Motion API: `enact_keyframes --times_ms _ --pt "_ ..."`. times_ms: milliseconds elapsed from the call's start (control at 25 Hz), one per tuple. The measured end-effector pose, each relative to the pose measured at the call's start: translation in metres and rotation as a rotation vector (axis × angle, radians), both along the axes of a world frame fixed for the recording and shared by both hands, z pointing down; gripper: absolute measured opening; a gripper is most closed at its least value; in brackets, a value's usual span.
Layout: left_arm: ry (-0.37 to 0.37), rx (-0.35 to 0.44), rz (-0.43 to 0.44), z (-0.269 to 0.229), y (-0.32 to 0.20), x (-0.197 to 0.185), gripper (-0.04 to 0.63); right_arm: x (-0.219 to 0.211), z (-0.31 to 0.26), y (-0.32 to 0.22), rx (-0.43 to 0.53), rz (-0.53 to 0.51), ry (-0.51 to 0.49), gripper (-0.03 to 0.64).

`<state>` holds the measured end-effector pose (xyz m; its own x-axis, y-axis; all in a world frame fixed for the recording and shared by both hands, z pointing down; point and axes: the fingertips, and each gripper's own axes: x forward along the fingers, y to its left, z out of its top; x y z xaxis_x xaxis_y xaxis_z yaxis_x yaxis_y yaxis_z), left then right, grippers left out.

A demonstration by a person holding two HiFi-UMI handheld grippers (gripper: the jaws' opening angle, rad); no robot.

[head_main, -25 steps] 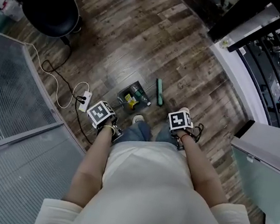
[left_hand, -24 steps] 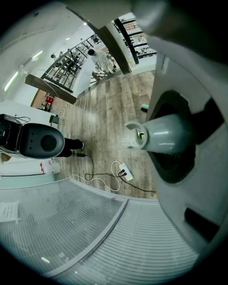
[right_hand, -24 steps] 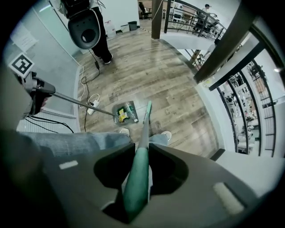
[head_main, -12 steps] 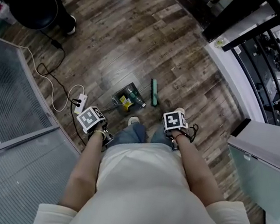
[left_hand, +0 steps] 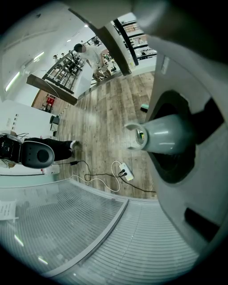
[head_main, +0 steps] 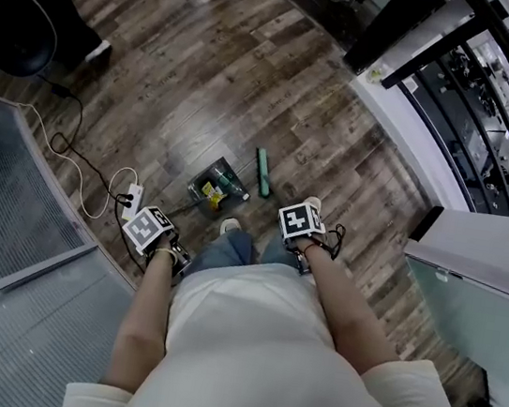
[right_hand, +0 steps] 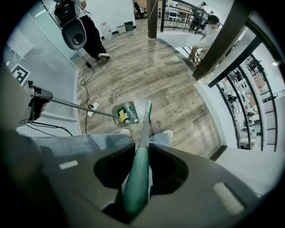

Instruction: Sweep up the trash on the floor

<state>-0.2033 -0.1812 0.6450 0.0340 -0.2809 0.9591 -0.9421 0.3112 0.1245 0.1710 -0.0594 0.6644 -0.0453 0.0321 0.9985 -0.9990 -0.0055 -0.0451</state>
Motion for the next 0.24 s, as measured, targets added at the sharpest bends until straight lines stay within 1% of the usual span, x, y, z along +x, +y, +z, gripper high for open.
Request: enact_keyframes --times_ms 240 --pt "-0.003 0.001 0.007 0.0022 0.0005 -0.0010 0.091 -0.0008 0.0021 0.0036 -0.003 0.006 -0.003 0.101"
